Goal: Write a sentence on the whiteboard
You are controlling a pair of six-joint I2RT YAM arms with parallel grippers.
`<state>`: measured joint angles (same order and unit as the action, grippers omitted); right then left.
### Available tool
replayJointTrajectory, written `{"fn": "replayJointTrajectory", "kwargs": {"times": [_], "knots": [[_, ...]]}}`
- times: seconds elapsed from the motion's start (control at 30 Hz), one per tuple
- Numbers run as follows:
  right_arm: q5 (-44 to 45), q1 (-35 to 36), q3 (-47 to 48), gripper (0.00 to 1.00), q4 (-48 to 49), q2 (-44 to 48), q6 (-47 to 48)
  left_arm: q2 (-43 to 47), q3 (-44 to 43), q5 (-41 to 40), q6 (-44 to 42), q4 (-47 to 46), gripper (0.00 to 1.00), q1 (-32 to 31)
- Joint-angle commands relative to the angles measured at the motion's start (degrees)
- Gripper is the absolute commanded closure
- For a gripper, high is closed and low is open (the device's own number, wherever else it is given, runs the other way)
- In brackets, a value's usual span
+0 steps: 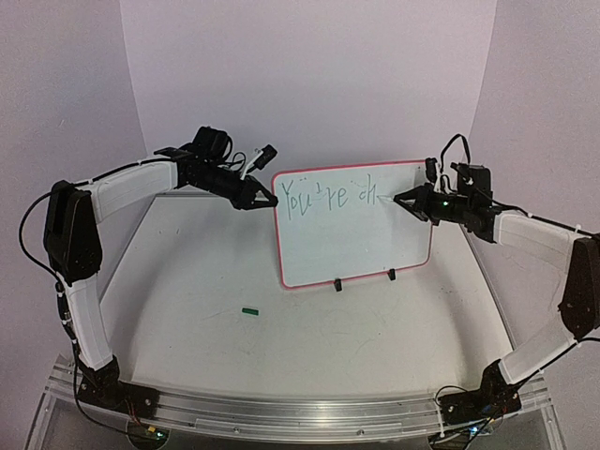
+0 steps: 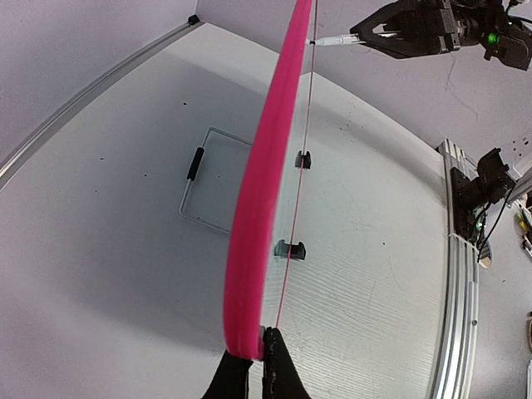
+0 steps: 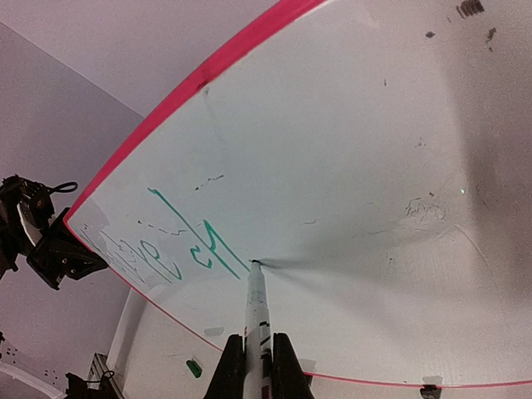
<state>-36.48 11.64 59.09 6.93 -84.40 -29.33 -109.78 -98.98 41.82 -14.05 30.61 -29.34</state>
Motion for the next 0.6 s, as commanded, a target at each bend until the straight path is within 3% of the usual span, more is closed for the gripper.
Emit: {"fn": "replayJointTrajectory", "kwargs": {"times": [0.0,0.57], "knots": [[5.2,-0.2,0.5,1.0,3.1,1.5,-1.0,-1.3,-0.7,-3.1,-2.4,3.3,1.0,-0.7],[-1.1,-0.3,3.2,1.0,4.4,-1.0,-1.6,-1.3,-0.7,-2.9,-2.5,3.4,1.0,-0.7]]}}
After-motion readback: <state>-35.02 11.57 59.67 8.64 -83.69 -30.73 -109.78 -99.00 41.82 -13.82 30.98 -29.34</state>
